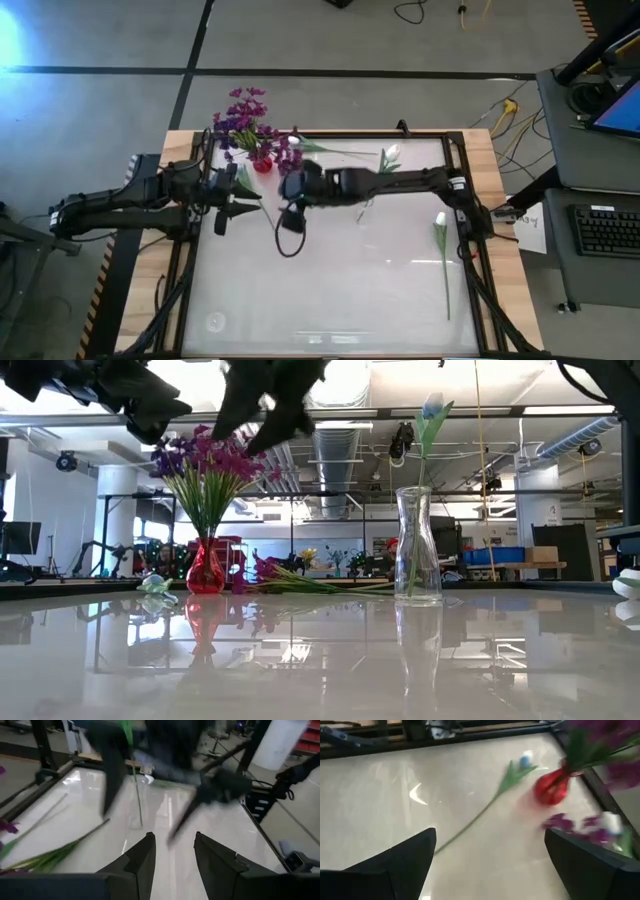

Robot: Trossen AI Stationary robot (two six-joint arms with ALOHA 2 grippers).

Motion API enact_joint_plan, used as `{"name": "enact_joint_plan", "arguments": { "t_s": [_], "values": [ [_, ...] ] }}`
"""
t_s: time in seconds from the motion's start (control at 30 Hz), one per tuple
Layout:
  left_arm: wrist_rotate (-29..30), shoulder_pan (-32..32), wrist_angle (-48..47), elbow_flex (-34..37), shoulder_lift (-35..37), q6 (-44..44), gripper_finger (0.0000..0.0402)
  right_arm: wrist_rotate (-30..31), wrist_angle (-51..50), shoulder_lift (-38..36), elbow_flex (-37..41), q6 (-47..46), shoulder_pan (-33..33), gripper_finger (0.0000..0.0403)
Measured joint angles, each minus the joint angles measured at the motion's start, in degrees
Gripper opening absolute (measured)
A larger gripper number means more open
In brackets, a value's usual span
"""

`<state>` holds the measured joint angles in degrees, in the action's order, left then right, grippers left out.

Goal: Sort flowers into vase by color
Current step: Put the white flower into the transparent vase

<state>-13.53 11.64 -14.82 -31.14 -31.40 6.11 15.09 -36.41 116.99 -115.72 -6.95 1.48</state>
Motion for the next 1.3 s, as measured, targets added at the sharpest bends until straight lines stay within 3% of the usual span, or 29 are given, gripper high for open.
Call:
{"name": "enact_joint_plan", "arguments": {
  "t_s": [0.17, 0.3, 0.63, 0.83, 1.0, 1.3],
  "values": [
    [2.59, 0.00, 1.10, 0.00, 0.00, 0.18, 0.0123, -0.59, 16.04, 1.77, 12.75, -2.59, 1.82, 0.0366],
    [2.68, 0.00, 1.40, 0.04, -0.06, 0.43, 0.0123, -1.01, 26.02, 4.93, 16.77, -3.60, 1.51, 0.0366],
    [3.07, 0.02, 1.98, 0.11, -1.01, 0.42, 0.0123, -1.13, 31.24, 14.61, 12.97, -2.69, 0.36, 0.0366],
    [4.67, 0.02, 1.98, 0.13, -2.09, 0.41, 0.0123, -2.00, 25.49, 20.74, 5.41, -2.07, 0.33, 0.0352],
    [4.67, 0.02, 1.95, 0.13, -3.00, 0.39, 0.0123, -3.02, 18.04, 24.00, -1.01, -0.03, 0.30, 0.0286],
    [4.66, 0.02, 1.94, 0.13, -4.32, -0.24, 0.0123, -10.99, 12.55, 23.75, -1.86, -0.51, 0.23, 0.0083]
  ]
}}
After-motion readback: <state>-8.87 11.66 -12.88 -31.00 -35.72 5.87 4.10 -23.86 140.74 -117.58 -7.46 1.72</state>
